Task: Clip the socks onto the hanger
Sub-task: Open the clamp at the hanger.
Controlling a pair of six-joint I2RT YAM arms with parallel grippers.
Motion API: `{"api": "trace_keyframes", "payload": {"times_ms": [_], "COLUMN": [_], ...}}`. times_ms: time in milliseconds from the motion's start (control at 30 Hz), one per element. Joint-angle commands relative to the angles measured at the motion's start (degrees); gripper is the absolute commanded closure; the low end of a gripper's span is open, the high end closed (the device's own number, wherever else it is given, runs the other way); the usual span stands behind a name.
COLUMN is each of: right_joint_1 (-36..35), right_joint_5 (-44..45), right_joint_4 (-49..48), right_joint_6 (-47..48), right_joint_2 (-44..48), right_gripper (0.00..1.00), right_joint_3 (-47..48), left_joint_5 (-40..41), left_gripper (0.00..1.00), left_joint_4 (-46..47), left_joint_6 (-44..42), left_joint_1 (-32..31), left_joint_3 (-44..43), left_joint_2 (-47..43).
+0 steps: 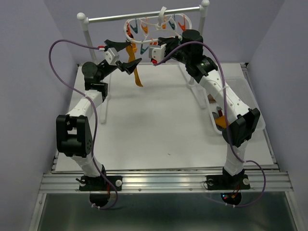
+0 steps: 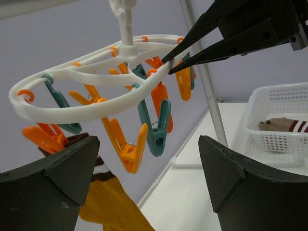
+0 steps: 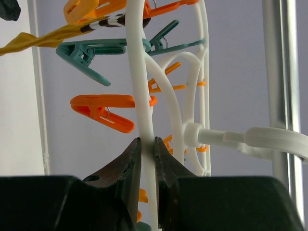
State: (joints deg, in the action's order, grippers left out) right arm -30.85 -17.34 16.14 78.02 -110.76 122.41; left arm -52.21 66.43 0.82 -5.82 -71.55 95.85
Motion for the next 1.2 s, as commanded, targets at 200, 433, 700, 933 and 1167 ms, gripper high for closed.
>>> {"api": "trace_keyframes", "payload": {"times_ms": [200, 433, 700, 933, 1167], "right_joint_1": [-0.53, -0.53, -0.53, -0.53, -0.53], "right_joint_5": [1.08, 0.65, 0.56, 0.38, 0.73], "right_joint_4": [-0.85, -0.85, -0.85, -0.85, -0.85], "right_joint_6": [0.2, 0.29, 0.21, -0.06, 0.03], "right_joint_2": [0.9, 1.34, 1.25, 1.16, 1.07], "right_gripper": [0.99, 0.99, 0.99, 0.99, 0.99], "right_joint_3": [-0.07, -0.77, -0.33, -0.07, -0.24], "left_joint_5": [-2.81, -2.29, -0.53, 0.0, 1.05], "left_gripper": [0.11, 0.18, 0.3, 0.33, 0.38], "left_joint_4": [1.42, -0.08, -0.69, 0.36, 2.03], "left_joint_6": [3.05, 3.58, 3.05, 4.45, 5.86], "left_joint_1": [0.29, 0.29, 0.29, 0.37, 0.29], "left_joint_3": [-7.72, -10.98, -11.24, -11.6, -12.03], "left_joint_2": [2.23, 4.17, 4.17, 4.96, 5.75]}}
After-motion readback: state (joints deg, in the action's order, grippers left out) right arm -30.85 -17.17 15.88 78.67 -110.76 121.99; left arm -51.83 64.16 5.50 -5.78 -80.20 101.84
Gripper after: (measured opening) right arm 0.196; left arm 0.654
